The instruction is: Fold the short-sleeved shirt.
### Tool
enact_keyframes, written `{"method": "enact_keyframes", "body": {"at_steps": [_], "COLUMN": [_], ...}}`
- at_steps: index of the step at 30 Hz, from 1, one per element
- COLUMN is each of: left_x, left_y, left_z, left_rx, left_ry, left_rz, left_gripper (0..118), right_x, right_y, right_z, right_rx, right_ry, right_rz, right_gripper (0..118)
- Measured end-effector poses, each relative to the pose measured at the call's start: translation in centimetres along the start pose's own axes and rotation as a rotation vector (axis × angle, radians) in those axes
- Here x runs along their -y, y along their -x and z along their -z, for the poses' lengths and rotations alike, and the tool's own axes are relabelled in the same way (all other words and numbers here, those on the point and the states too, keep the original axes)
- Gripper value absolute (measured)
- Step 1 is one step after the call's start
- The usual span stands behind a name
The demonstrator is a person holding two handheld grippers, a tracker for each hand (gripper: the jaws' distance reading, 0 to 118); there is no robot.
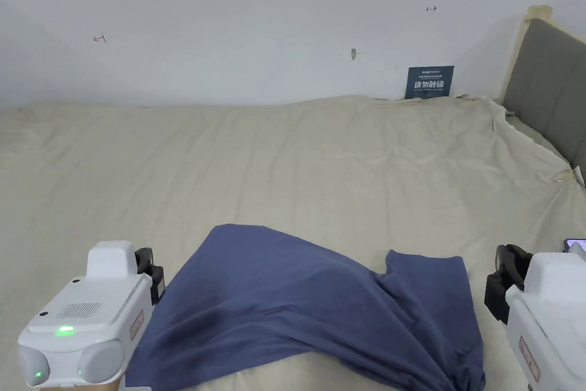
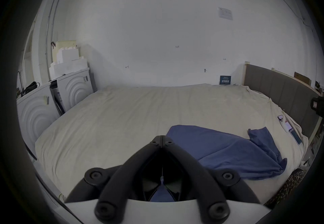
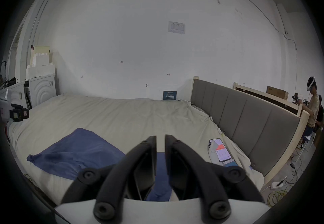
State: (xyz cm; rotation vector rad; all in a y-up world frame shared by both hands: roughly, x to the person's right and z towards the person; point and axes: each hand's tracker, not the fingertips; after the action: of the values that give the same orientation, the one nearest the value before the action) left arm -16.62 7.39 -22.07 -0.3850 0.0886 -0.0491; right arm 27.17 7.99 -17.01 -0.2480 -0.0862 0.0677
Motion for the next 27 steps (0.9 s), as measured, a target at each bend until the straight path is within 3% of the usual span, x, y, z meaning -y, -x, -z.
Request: {"method": "enact_keyframes", "body": {"at_steps": [3,15,25,27], "left_x": [-0.3,-2.8,-6.2,-6.4], "left_y": [-0.9,-1.9,-1.9,-2.1], "left_z": [0.2,7.4,25.0,29.2], "left_rx": [0.038,0.168,0.265,0.281], "left_ry": [0.013,0.085,0.287,0.402], "left_rz": [-0.012,-0.027,-0.032,-0.035], "left_gripper": [0,0,0,24], "right_x": [0.0,-0.2,0.0,0.4], "right_y": [-0.1,-0.6,-0.9,-1.0], "right_z": [-0.1,3.1,9.7,10.9], "right_rx": [-0.007,-0.029,0.003,0.016], "right_ry": [-0.008,0.01,0.066,0.082], "right_rz": [0.009,0.023,0.046,0.054], "right_gripper": [0,0,0,0]}}
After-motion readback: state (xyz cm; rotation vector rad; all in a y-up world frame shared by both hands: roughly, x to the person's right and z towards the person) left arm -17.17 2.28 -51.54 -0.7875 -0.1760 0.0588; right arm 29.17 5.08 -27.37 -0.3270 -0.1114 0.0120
